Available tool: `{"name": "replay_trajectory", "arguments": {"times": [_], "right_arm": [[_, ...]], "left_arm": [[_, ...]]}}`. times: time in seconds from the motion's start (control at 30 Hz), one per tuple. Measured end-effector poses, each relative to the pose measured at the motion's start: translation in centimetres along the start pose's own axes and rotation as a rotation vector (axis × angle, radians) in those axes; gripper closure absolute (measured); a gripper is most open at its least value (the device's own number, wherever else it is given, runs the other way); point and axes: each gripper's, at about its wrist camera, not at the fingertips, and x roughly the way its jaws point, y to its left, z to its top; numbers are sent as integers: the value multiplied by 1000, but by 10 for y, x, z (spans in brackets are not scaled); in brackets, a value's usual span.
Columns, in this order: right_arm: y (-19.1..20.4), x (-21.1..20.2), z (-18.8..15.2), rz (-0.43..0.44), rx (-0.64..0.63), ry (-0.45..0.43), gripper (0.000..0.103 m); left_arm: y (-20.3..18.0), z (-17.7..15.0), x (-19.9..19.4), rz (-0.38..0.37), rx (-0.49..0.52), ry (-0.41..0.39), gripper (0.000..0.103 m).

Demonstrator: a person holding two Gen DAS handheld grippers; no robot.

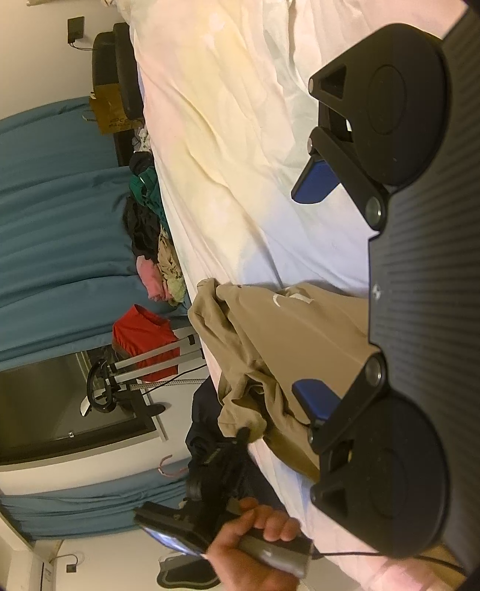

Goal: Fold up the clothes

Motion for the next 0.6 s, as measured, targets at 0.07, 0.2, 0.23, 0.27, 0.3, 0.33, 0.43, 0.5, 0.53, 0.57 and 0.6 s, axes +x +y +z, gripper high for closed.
{"name": "replay_trajectory", "arguments": {"times": [0.07,0.2,0.23,0.27,0.3,0.33,0.43,0.5,0.53,0.57,0.6], "right_arm": [[1,1,0,3,2,1,0],[1,4,-2,8,3,7,0],[2,4,-3,7,1,7,0],[2,4,-3,4,-2,7,0],[3,5,-3,6,-6,8,0],[3,4,-3,10,-11,9,0],[4,2,-2,28,-25,1,0],[6,0,-1,37,-32,-8,0],[6,-1,-1,42,-35,-13,0],[7,-3,-1,47,-39,-18,0],[8,-4,0,52,-42,-23,0]], "left_arm": [[-8,13,-3,-11,-4,-20,101],[-40,42,3,-34,-7,-86,101],[-50,46,6,-45,-4,-124,101],[-60,49,10,-57,1,-166,101],[-70,50,17,-46,7,-181,100],[-79,50,26,-28,14,-189,100],[-93,42,43,-45,-37,-176,95],[-97,32,40,-66,-57,-183,76],[-97,27,34,-72,-49,-190,72],[-97,23,27,-76,-37,-198,70],[-95,17,16,-77,-28,-204,70]]}}
